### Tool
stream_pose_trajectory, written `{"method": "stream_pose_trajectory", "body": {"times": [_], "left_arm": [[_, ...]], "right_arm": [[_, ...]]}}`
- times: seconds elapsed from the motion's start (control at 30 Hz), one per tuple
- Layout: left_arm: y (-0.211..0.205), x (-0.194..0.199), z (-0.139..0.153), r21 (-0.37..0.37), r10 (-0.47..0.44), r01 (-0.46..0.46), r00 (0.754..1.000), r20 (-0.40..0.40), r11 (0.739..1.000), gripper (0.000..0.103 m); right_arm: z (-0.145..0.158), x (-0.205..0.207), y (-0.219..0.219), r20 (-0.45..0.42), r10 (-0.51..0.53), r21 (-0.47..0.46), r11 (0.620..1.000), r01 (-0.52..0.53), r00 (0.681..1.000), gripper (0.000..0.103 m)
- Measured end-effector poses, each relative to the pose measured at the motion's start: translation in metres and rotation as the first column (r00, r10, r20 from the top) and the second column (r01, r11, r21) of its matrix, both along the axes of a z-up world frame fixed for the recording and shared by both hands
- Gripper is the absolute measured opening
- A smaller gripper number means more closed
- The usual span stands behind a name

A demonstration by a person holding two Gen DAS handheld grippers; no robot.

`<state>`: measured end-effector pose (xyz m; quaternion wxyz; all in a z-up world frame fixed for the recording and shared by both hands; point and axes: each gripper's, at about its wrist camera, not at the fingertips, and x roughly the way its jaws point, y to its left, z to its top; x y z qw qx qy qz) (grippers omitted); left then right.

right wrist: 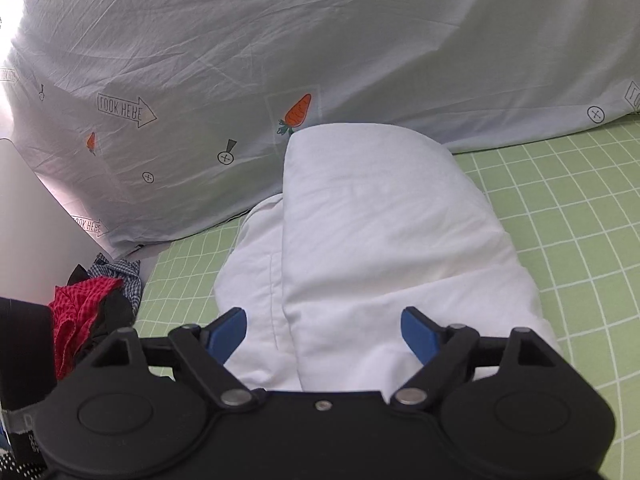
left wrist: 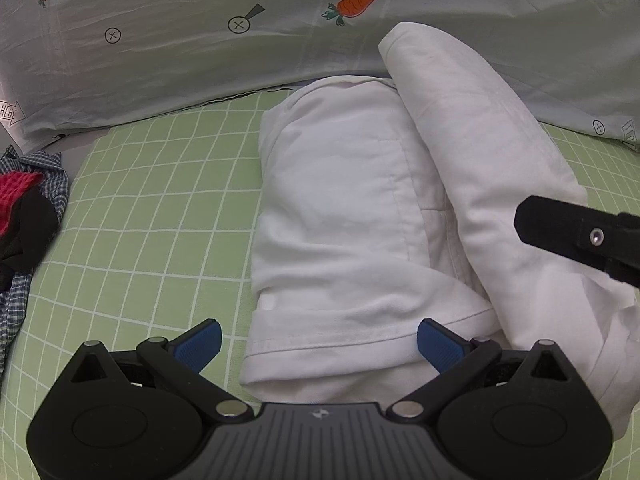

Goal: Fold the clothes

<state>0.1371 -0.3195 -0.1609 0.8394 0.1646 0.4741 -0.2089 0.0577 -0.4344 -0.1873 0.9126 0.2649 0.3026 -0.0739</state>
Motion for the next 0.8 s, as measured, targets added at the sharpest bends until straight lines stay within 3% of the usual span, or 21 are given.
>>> {"method": "stream_pose_trajectory", "body": {"times": [0.13, 0.2, 0.23, 0.43, 0.6, 0.8], "left_arm": [[0.0, -0.001, 0.002, -0.005, 0.011, -0.011, 1.0, 0.0, 1.0, 0.102], [-0.002, -0.003, 0.005, -0.014, 0.01, -0.01, 1.0, -0.001, 1.0, 0.102], [-0.003, -0.004, 0.007, -0.026, 0.003, -0.003, 1.0, 0.001, 1.0, 0.102], [-0.016, -0.01, 0.026, -0.131, -0.052, 0.054, 0.998, 0.017, 0.99, 0.102], [-0.033, -0.005, 0.037, -0.282, -0.134, 0.126, 0.991, -0.01, 0.951, 0.085], [-0.066, 0.01, 0.016, -0.293, -0.177, 0.149, 0.982, -0.07, 0.944, 0.081]], "right_arm": [[0.01, -0.009, -0.005, 0.002, -0.025, -0.052, 0.998, 0.025, 1.0, 0.086], [0.013, -0.016, -0.011, 0.002, -0.054, -0.091, 0.994, 0.053, 0.999, 0.091], [0.015, -0.021, -0.014, 0.003, -0.074, -0.117, 0.99, 0.074, 0.997, 0.096], [0.01, -0.046, -0.043, -0.028, -0.242, -0.251, 0.941, 0.228, 0.97, 0.101], [-0.009, -0.064, -0.072, -0.086, -0.346, -0.244, 0.917, 0.317, 0.934, 0.101], [-0.027, -0.077, -0.084, -0.147, -0.396, -0.253, 0.901, 0.352, 0.907, 0.101]]}}
